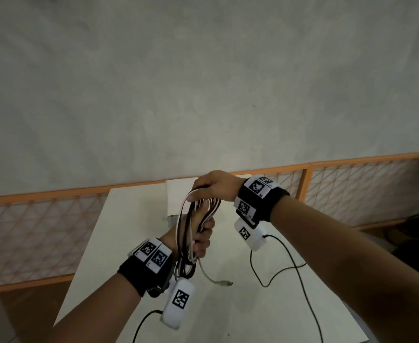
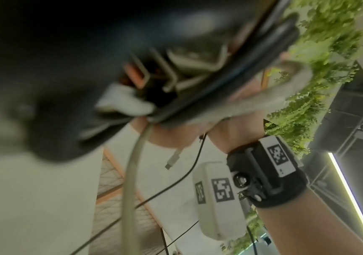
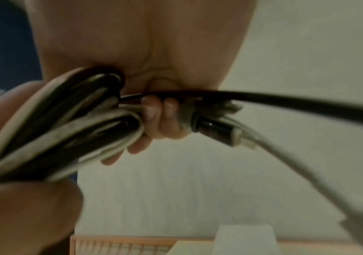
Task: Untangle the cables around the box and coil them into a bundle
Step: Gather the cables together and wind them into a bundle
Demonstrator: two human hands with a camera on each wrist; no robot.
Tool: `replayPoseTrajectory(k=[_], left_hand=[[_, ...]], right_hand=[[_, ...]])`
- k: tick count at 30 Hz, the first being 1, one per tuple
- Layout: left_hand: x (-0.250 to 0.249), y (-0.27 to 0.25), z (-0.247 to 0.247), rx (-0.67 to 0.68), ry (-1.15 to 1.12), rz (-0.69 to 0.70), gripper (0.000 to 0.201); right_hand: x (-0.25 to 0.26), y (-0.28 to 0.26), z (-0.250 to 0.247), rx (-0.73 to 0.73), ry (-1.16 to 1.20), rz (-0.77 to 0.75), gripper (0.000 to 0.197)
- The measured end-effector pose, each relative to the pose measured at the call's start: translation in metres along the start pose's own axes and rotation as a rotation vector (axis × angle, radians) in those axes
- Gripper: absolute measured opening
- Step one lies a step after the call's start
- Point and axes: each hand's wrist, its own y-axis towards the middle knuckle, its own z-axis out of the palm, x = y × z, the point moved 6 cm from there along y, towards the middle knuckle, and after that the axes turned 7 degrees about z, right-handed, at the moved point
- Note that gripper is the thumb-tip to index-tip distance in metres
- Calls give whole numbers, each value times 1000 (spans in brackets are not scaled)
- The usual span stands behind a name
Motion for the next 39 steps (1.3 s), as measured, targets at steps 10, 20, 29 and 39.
replayPoseTrajectory(k=[10, 20, 29, 39], left_hand=[[-7, -4, 2, -36, -4, 40, 54], [-28, -1, 0, -37, -2, 126, 57], [-34, -30, -69, -143, -172, 359, 56], [-58, -16, -12, -174, 522, 461, 58]], right_hand=[[-6, -10, 19, -60, 421, 29, 33], [3, -5, 6, -321, 777, 53, 21], [-8, -5, -23, -482, 886, -7, 30], [23, -2, 13, -333, 689, -120, 30]])
